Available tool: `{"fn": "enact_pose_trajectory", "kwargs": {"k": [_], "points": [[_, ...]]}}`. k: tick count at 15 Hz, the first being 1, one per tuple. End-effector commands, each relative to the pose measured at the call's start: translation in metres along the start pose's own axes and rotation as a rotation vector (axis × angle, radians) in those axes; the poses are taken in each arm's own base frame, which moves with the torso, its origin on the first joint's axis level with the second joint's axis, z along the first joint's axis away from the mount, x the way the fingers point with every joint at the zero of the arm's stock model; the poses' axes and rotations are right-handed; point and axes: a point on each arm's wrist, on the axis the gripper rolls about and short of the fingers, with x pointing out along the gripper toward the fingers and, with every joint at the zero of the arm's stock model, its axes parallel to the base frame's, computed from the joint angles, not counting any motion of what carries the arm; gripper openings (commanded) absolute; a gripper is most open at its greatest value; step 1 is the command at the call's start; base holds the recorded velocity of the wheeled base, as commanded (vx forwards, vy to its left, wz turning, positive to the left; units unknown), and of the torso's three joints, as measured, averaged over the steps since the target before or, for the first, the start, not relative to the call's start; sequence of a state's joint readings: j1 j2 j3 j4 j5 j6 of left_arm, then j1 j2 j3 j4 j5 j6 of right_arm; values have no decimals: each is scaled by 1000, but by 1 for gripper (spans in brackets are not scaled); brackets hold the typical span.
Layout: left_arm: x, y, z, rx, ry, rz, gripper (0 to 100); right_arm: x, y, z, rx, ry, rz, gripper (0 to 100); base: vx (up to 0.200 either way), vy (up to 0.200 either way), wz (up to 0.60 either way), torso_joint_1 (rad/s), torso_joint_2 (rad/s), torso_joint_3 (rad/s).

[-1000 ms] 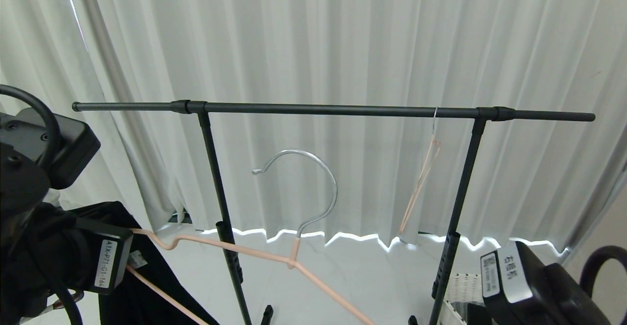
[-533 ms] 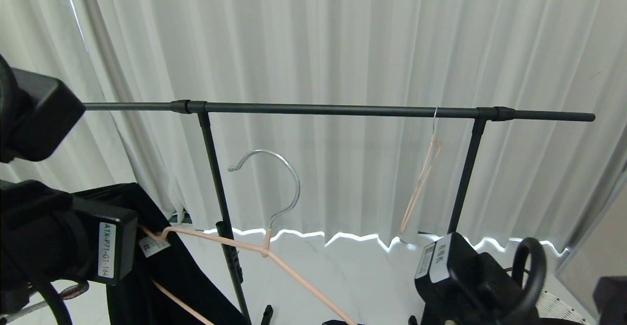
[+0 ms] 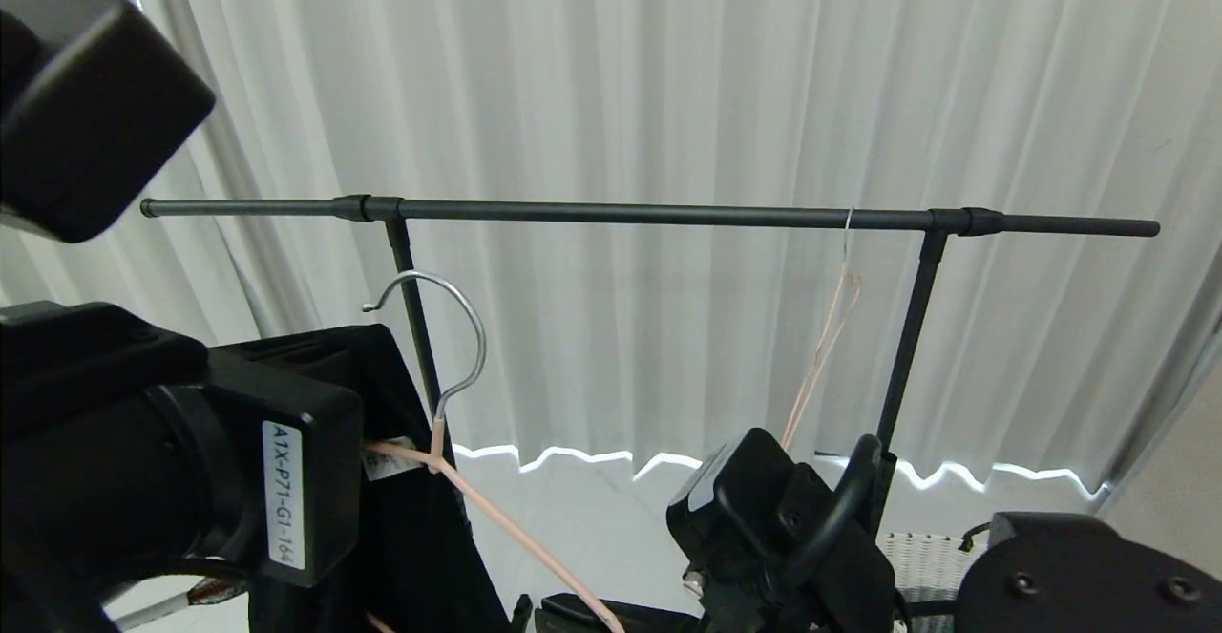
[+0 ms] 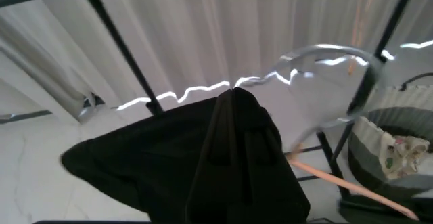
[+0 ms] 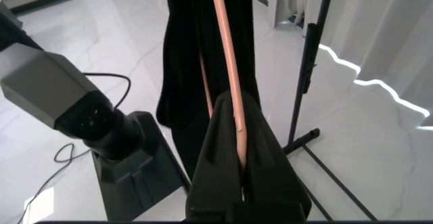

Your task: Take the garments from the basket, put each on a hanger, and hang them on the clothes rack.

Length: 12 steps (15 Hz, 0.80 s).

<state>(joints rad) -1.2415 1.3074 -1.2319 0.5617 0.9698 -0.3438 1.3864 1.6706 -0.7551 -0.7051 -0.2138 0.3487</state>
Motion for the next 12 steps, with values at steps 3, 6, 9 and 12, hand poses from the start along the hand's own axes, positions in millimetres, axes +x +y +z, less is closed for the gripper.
{"fn": "enact_pose_trajectory", "kwargs": {"k": [3,6,9,12], "points": [[-3,-4,-4,25,-10,4,0,5,-2,-1,2,-8,-45,0,0,0,0,0,0,0],[0,-5,-13,62,-8,59,0,4,-2,1,26,-34,-76,0,0,0,0,0,0,0],[0,-4,-12,58,-14,65,0,4,-6,8,44,-91,-112,0,0,0,0,0,0,0],[-1,-5,-11,57,-16,62,0,2,-12,13,49,-122,-154,0,0,0,0,0,0,0]]}}
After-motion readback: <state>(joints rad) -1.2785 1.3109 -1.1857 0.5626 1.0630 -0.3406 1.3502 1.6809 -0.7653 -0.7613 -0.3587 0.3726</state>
